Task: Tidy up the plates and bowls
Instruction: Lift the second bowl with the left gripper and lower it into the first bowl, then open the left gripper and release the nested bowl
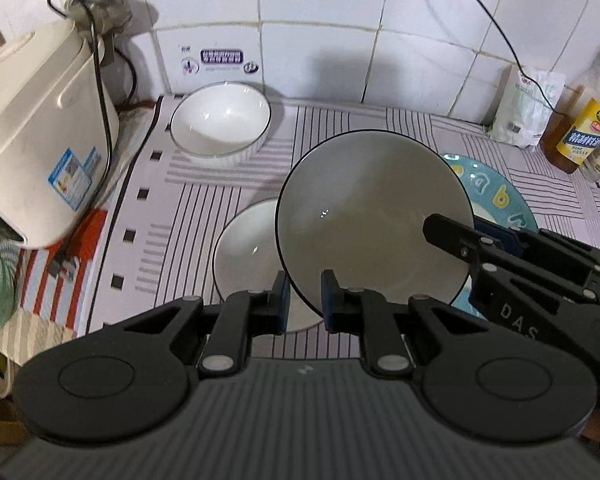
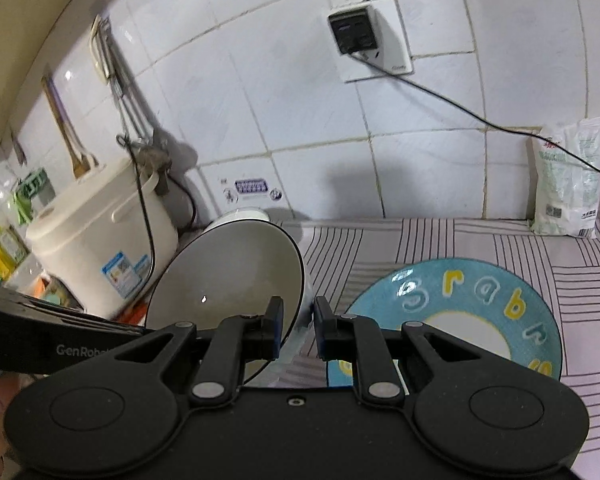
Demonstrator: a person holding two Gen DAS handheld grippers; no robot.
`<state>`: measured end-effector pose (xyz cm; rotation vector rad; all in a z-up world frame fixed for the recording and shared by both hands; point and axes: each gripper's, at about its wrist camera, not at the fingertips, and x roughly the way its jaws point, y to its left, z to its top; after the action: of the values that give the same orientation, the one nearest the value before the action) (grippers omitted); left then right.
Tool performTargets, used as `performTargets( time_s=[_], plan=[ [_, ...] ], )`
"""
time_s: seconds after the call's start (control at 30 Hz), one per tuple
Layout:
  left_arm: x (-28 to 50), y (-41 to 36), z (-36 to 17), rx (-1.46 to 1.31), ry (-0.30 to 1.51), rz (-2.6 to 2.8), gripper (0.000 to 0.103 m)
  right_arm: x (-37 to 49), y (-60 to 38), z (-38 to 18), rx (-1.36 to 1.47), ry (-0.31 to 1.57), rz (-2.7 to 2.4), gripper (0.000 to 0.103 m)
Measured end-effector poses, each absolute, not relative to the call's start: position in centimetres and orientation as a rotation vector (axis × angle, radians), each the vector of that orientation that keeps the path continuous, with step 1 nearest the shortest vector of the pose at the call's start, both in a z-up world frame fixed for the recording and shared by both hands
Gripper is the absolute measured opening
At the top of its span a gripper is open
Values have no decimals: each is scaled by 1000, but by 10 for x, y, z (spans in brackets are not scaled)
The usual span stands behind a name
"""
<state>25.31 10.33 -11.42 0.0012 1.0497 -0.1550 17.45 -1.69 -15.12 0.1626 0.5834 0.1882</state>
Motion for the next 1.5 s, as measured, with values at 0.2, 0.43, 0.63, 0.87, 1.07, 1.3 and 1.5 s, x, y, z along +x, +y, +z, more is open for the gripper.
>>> performTargets(
  time_s=[0.2, 0.43, 0.63, 0.87, 1.07, 1.3, 1.5],
  plan=[
    [254, 127, -122, -109, 1101, -126, 15, 175, 1, -155, 100, 624, 195, 20],
    [256, 134, -131, -67, 1128, -82, 15, 185, 12, -164, 103, 662, 244, 20],
    [264, 134, -146, -36, 1155, -60, 15, 196, 21, -178, 52, 693, 287, 20],
    [270, 132, -148, -4, 1165, -52, 15, 209, 26, -182, -3, 726, 298, 20],
    [279, 136, -154, -12, 1196, -45, 16, 215, 35, -189, -80, 747, 314, 19],
    [286, 139, -166, -36, 1231, -36, 17, 224, 47, -197, -175, 729, 305, 19],
    [286, 135, -164, -30, 1225, -18, 20, 223, 55, -201, -292, 696, 301, 21]
  ],
)
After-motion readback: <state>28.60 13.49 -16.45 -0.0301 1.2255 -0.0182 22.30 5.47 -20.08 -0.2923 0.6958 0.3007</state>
